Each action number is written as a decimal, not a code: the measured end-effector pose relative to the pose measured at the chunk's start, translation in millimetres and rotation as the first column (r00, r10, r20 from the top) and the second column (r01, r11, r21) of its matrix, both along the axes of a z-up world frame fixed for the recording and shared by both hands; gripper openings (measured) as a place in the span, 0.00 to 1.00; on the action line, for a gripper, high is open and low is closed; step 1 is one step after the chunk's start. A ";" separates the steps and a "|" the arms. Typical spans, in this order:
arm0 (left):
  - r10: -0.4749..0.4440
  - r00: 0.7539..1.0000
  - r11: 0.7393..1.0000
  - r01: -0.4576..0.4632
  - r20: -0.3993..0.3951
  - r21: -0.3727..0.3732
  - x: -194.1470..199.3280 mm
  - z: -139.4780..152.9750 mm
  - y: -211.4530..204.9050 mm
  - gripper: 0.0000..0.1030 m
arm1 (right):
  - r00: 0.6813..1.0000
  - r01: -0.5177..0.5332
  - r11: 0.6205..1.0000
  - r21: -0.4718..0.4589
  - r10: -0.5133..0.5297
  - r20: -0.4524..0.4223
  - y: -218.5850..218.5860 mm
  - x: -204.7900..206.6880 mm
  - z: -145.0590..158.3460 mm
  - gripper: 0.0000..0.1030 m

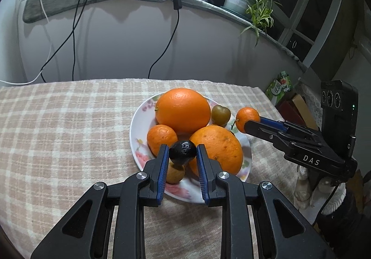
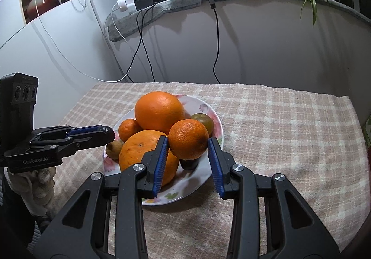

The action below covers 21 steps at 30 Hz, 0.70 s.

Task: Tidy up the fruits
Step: 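Lower the tangerine and plum onto the white plate and open both grippers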

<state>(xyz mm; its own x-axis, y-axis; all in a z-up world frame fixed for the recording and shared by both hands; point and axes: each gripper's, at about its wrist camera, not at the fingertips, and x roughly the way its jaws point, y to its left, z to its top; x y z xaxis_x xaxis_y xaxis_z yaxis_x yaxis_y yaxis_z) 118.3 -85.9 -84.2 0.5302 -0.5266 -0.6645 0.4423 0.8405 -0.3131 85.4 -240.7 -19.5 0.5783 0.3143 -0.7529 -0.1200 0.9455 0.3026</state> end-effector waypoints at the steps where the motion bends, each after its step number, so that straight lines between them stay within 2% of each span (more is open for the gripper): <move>1: -0.001 1.000 1.000 0.001 0.000 0.001 0.3 0.1 -0.4 0.22 | 1.000 0.000 1.000 0.000 0.000 -0.001 0.0 0.2 -0.2 0.36; 18: -0.010 1.000 1.000 0.010 0.016 0.018 0.0 1.9 -4.5 0.23 | 1.000 -0.010 1.000 -0.006 0.010 -0.007 8.2 2.8 -2.6 0.36; 21: -0.010 1.000 1.000 0.010 0.021 0.019 -1.2 2.5 -4.7 0.30 | 1.000 -0.010 1.000 -0.008 0.010 -0.007 9.2 2.7 -2.3 0.40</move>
<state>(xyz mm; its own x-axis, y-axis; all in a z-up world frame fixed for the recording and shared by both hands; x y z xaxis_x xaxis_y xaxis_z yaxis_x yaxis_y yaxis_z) 117.1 -90.6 -81.7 0.5389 -0.5194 -0.6632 0.4568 0.8417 -0.2881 88.2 -231.5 -21.8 0.5695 0.3141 -0.7596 -0.1276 0.9467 0.2958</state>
